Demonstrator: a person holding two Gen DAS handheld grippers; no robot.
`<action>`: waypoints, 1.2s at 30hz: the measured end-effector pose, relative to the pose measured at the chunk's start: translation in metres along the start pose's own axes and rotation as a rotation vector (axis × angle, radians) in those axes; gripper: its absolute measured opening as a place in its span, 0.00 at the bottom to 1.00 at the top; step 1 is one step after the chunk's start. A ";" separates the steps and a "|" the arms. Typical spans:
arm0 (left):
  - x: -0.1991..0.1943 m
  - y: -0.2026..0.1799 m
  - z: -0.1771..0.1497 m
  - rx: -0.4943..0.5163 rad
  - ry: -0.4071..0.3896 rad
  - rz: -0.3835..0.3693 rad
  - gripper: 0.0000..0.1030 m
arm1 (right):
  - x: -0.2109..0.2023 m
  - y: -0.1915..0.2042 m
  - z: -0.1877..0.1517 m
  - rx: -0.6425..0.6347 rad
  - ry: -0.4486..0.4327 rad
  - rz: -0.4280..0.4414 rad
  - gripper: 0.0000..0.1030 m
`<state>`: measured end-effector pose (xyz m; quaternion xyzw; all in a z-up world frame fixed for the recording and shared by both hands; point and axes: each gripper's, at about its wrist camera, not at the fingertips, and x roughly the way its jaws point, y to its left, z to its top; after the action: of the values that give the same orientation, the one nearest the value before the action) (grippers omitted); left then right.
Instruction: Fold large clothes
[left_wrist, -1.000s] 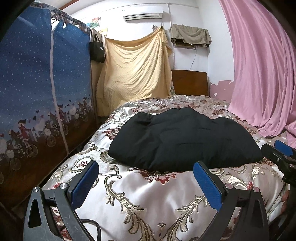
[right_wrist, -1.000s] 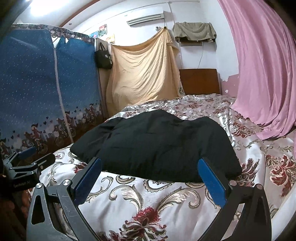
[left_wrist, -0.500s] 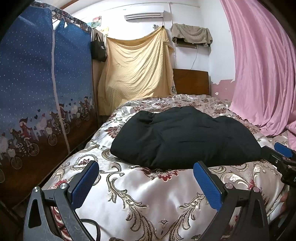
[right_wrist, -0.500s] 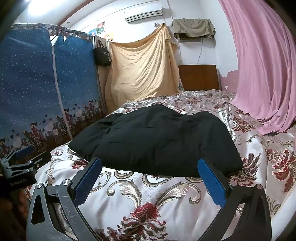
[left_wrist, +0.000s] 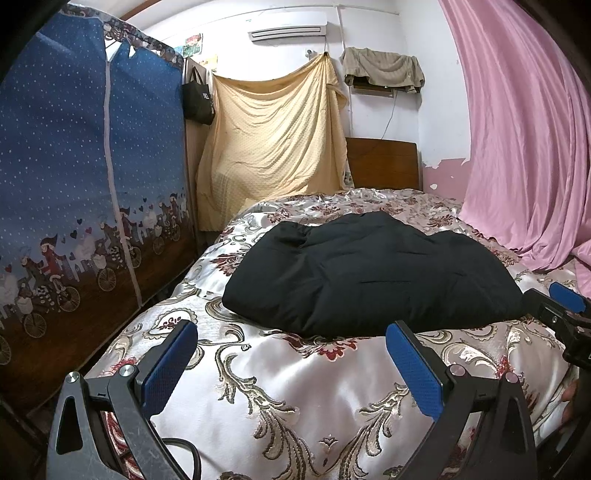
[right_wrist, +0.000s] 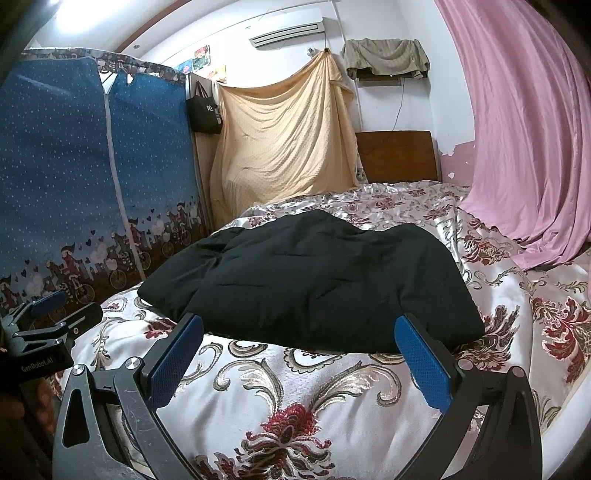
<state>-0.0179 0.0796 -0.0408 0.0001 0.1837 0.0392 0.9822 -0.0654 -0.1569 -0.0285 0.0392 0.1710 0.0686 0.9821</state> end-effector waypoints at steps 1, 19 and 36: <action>0.000 0.000 0.000 0.001 0.001 0.000 1.00 | 0.000 0.000 0.000 0.000 0.000 0.000 0.99; 0.000 0.001 0.000 0.003 -0.001 0.001 1.00 | -0.001 0.002 0.000 0.002 -0.004 -0.001 0.99; 0.000 0.003 0.000 0.005 -0.003 0.001 1.00 | -0.001 0.002 -0.001 0.003 -0.004 -0.001 0.99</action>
<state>-0.0184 0.0822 -0.0407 0.0027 0.1824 0.0393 0.9824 -0.0663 -0.1552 -0.0287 0.0406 0.1690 0.0679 0.9824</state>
